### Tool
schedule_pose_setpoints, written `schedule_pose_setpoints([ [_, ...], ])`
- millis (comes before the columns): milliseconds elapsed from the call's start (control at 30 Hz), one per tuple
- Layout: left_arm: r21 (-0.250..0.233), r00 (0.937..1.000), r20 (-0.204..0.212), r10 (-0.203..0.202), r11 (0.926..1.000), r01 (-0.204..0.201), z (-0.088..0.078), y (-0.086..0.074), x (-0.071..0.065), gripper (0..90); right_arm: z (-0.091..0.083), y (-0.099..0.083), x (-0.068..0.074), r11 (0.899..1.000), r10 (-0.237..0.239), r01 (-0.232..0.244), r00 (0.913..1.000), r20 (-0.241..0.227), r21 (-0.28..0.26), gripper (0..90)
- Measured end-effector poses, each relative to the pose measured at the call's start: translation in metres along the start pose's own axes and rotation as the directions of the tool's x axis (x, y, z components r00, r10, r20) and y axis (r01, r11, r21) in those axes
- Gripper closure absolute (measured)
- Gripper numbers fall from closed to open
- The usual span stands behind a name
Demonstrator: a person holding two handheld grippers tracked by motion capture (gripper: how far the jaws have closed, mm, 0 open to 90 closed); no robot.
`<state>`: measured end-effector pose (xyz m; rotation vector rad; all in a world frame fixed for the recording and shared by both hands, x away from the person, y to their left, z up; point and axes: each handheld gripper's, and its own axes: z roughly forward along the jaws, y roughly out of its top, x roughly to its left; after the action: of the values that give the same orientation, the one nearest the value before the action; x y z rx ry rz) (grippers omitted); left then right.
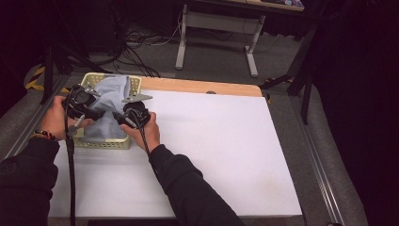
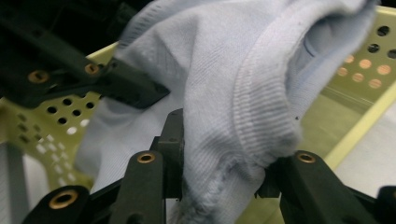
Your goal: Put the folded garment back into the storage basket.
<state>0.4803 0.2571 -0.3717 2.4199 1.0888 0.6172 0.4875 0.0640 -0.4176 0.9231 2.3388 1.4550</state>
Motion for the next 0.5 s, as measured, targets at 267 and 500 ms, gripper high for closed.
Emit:
schedule_pose_setpoints([
  [267,-0.049,1.0,-0.009,-0.004,0.9988,0.004,-0.007,-0.002,-0.003,50.8,-0.003,-0.002,-0.003,1.0,0.008,-0.008,1.0,0.005,0.023,59.5],
  [500,-0.113,0.9999,-0.012,-0.004,0.9936,0.003,-0.013,0.004,-0.01,55.7,-0.005,-0.003,0.0,0.999,-0.024,0.024,0.9997,0.004,0.036,51.5],
])
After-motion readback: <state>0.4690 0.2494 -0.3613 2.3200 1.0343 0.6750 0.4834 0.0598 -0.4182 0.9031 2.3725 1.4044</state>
